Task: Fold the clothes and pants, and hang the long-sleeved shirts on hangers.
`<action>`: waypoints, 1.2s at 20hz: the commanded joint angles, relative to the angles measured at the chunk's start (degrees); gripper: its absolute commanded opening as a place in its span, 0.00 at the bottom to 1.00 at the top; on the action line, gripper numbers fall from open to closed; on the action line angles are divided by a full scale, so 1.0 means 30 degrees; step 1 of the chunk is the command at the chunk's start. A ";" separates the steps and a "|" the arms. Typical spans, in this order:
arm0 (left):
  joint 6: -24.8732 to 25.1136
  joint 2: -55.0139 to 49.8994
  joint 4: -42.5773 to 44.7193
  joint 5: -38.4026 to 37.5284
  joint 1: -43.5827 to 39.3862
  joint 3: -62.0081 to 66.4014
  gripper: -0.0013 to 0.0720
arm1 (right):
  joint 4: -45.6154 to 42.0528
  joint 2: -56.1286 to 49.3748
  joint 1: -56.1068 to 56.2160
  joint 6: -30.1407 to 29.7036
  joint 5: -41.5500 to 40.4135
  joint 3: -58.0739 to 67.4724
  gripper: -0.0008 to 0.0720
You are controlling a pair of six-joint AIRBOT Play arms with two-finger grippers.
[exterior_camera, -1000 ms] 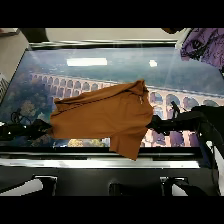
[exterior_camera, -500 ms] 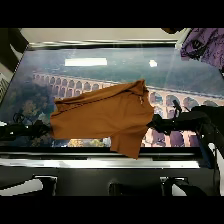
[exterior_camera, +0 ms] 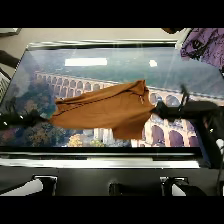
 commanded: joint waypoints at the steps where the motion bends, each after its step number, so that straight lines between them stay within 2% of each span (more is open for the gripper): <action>1: -0.2900 0.1260 0.0641 0.0015 -0.1530 0.5829 0.04 | 0.0109 -0.0124 -0.0015 -0.0291 0.1362 0.5464 0.05; 4: -0.5238 0.1319 0.3541 -0.0204 -0.2856 1.4149 0.04 | -0.0743 -0.0765 -0.0015 0.0568 0.1996 1.2327 0.05; 6: -0.7023 0.1377 0.6142 -0.0699 -0.3446 1.9562 0.04 | -0.2477 -0.0801 -0.0051 0.1639 0.2186 1.6772 0.05; 8: -0.8291 0.1785 0.8225 -0.2055 -0.3585 2.3576 0.04 | -0.4597 -0.0612 -0.0051 0.3031 0.1209 2.1048 0.05; 10: -0.8735 0.3854 0.9894 -0.2484 -0.3570 2.3686 0.04 | -0.6062 0.0350 -0.0051 0.3767 0.0175 2.3686 0.05; 14: -0.9180 0.8932 1.2611 -0.3949 -0.3563 2.0152 0.04 | -0.8182 0.4080 -0.0051 0.5136 -0.1552 2.3780 0.05; 17: -0.9610 1.0994 1.3741 -0.5326 -0.3570 1.9030 0.04 | -0.9369 0.5355 -0.0051 0.6200 -0.3096 2.3780 0.05; 20: -0.9500 1.0499 1.3500 -0.6382 -0.3577 1.9023 0.04 | -0.9296 0.4947 -0.0051 0.7672 -0.4095 2.3467 0.05; 24: -0.7293 0.6484 1.0520 -0.7730 -0.3759 1.8965 0.04 | -0.8029 0.1508 0.0000 0.8721 -0.6273 2.2629 0.05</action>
